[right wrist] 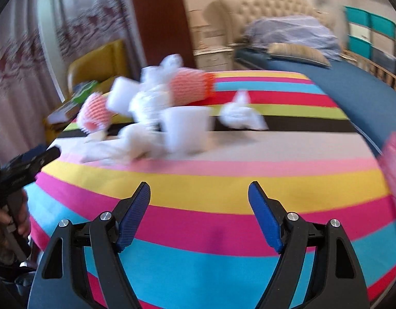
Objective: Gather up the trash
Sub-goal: 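Grasp the knotted white tissue with the right tool while the left tool grasps the white packet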
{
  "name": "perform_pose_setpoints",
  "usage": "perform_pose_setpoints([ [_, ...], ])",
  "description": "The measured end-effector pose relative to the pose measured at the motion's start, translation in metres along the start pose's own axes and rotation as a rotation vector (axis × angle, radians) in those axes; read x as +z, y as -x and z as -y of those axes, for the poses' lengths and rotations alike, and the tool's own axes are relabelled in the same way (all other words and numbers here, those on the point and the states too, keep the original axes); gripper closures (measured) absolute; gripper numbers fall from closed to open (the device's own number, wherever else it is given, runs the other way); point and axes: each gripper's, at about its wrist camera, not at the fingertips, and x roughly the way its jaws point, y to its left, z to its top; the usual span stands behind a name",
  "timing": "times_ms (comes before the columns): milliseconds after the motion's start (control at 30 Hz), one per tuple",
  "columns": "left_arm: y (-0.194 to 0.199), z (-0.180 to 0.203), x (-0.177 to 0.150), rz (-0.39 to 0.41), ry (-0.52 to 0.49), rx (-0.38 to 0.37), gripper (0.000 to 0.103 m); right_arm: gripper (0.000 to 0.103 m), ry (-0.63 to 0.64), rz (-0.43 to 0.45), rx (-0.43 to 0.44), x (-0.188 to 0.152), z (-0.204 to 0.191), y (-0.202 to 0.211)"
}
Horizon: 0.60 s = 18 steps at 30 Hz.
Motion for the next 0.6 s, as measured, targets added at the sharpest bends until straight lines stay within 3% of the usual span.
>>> perform_pose_setpoints([
  [167, 0.003, -0.023, -0.003, 0.017, 0.025, 0.112, 0.005, 0.028, 0.037, 0.019, 0.044, 0.022, -0.046, -0.018],
  [300, 0.001, -0.036, -0.004, 0.003, 0.049, 0.115, 0.005, 0.028, 0.047, 0.019, 0.041, 0.042, -0.069, -0.036],
  [467, -0.002, -0.042, -0.004, -0.007, 0.065, 0.098, 0.005, 0.029, 0.081, -0.046, 0.018, 0.053, -0.089, -0.071],
  [533, -0.005, -0.043, -0.001, -0.009, 0.071, 0.082, 0.005, 0.032, 0.1, -0.067, 0.007, 0.054, -0.096, -0.082],
  [600, -0.007, -0.042, -0.001, -0.012, 0.078, 0.072, 0.005, 0.042, 0.126, -0.097, -0.023, 0.053, -0.1, -0.089],
])
